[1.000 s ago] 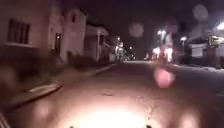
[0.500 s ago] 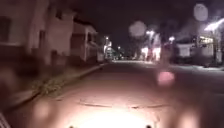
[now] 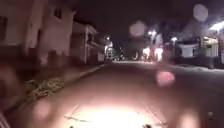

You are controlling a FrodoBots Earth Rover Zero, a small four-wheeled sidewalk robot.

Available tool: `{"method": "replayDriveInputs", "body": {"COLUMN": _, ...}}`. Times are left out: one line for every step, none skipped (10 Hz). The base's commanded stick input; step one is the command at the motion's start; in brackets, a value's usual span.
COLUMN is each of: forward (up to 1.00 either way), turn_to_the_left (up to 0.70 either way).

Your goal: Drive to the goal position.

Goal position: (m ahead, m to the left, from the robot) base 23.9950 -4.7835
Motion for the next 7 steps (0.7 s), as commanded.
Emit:
{"method": "replayDriveInputs", "body": {"forward": 0.70, "turn_to_the_left": 0.00}}
{"method": "replayDriveInputs", "body": {"forward": 0.70, "turn_to_the_left": 0.00}}
{"method": "replayDriveInputs", "body": {"forward": 0.70, "turn_to_the_left": 0.00}}
{"method": "replayDriveInputs", "body": {"forward": 0.70, "turn_to_the_left": 0.00}}
{"method": "replayDriveInputs", "body": {"forward": 0.70, "turn_to_the_left": 0.00}}
{"method": "replayDriveInputs", "body": {"forward": 0.70, "turn_to_the_left": 0.00}}
{"method": "replayDriveInputs", "body": {"forward": 0.70, "turn_to_the_left": 0.00}}
